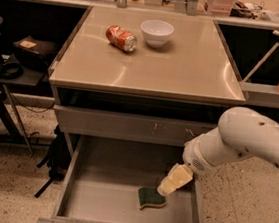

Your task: Pick sponge from middle drawer and place on counter

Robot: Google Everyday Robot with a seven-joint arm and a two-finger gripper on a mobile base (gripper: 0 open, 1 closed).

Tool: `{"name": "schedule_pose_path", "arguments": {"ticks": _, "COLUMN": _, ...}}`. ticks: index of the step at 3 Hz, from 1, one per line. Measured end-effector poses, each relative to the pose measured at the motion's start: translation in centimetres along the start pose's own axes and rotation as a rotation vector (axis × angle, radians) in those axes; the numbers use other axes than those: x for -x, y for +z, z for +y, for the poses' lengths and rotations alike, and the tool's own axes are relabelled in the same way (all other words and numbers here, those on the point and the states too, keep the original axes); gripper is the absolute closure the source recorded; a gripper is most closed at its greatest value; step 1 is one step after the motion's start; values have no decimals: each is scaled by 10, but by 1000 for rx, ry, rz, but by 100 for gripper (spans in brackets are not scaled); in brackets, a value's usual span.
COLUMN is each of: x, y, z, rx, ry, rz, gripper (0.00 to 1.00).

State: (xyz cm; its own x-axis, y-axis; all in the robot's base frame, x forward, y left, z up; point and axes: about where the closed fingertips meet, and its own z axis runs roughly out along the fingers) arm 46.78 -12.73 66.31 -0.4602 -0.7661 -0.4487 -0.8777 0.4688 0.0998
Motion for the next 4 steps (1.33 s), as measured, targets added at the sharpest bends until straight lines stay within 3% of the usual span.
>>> {"name": "schedule_pose_path", "arguments": {"ticks": 1, "x": -25, "y": 43, "z": -3, "rx": -109, "ry": 2, "rz": 107, "gripper": 0}}
{"name": "schedule_pose_path", "arguments": {"ticks": 2, "x": -39, "y": 71, "z": -35, "rx": -235, "ry": 2, "rz": 137, "gripper": 0}}
{"name": "schedule_pose_path", "arguments": {"ticks": 3, "x": -23, "y": 71, "z": -55, "rx": -308, "ry": -13, "rz": 97, "gripper": 0}}
{"name": "schedule_pose_path", "arguments": {"ticks": 4, "x": -32, "y": 80, "z": -60, "rx": -242, "ry": 68, "rz": 45, "gripper": 0}}
